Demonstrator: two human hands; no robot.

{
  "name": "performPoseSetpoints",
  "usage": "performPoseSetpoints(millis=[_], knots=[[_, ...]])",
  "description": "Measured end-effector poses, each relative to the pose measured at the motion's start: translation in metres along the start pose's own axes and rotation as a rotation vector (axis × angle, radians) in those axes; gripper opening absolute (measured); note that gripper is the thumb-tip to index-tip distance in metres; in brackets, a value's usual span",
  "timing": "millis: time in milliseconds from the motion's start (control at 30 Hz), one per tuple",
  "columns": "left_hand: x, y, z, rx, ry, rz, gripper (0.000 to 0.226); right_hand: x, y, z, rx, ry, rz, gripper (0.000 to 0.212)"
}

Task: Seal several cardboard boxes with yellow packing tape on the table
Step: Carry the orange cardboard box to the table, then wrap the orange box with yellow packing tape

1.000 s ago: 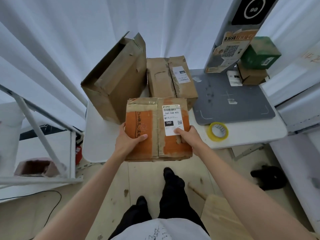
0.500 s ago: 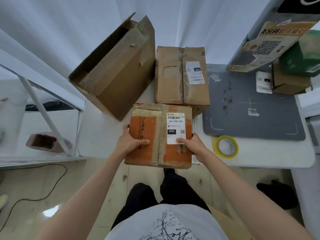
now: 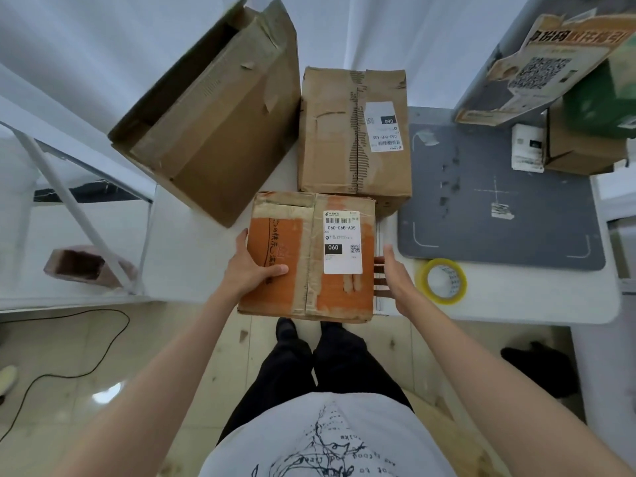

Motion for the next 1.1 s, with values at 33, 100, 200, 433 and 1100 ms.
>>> performPoseSetpoints(millis=[33,100,200,433,1100], knots=[[0.000,0.000,0.000,-0.001,-0.007,0.003,0.127,-0.002,0.006,-0.002,0.014,0.005,-0.048,0.058],[0.000,-0.001,0.001,-0.008,-0.020,0.011,0.126,-0.011,0.016,0.001,0.150,0.117,-0.161,0.035],[-0.003,-0.005,0.002,-0.005,-0.036,0.031,0.122,-0.024,0.007,0.006,0.356,0.267,-0.162,0.038],[-0.009,-0.007,0.010,-0.006,-0.036,0.029,0.126,-0.053,-0.010,-0.028,0.773,0.201,-0.049,0.055],[-0.018,-0.011,0.012,0.001,0.015,0.060,0.118,-0.047,0.103,-0.049,0.442,0.131,-0.652,0.055]])
Point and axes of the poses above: each hand's wrist, its own x-axis away from the middle knuckle, its own y-axis out of the back of the hand, z = x × y, the point moved 9 cm from there along -x, towards the middle knuckle, and after that the axes turned 9 degrees about -z, right-handed, at the moved point
